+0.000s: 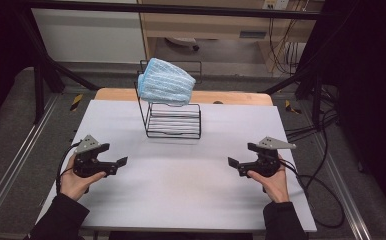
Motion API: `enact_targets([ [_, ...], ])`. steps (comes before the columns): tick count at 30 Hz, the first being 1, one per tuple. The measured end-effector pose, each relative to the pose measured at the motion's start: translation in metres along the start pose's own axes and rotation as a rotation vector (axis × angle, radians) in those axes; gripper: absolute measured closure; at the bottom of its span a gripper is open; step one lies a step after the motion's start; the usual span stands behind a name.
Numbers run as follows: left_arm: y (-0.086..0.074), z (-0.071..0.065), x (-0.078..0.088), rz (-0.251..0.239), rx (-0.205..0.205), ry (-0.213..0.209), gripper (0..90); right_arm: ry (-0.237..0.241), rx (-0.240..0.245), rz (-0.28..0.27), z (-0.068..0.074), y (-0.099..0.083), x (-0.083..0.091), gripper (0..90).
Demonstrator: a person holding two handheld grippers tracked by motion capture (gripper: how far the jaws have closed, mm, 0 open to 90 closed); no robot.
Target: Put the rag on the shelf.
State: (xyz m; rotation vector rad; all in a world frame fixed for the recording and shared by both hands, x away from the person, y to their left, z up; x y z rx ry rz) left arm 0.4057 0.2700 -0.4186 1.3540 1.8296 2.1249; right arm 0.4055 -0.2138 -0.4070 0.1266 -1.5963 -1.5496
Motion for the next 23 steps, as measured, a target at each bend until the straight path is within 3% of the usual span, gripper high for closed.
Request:
enact_targets([
  [7,-0.023,0.004,-0.002,0.017,0.013,-0.008,9.9,0.011,-0.006,0.064,-0.011,-0.035,0.006,0.4],
  [13,-0.034,0.006,-0.004,0.037,0.013,0.004,9.9,-0.006,-0.020,0.082,-0.020,-0.057,0.014,0.5],
  [18,-0.043,0.007,-0.007,0.075,-0.005,0.012,9.9,-0.017,-0.028,0.098,-0.024,-0.067,0.016,0.4],
  [23,-0.045,0.007,-0.007,0.074,-0.002,0.006,9.9,-0.019,-0.022,0.097,-0.023,-0.067,0.015,0.5],
])
Point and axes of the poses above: each handheld gripper's, and its own axes: x roughly backward along the jaws, y roughly out of its top, z roughly to its left, the point moved 3 cm from there along -x, roughly forward along the jaws, and after that the axes turned 4 degrees about z, right-handed, at the moved point
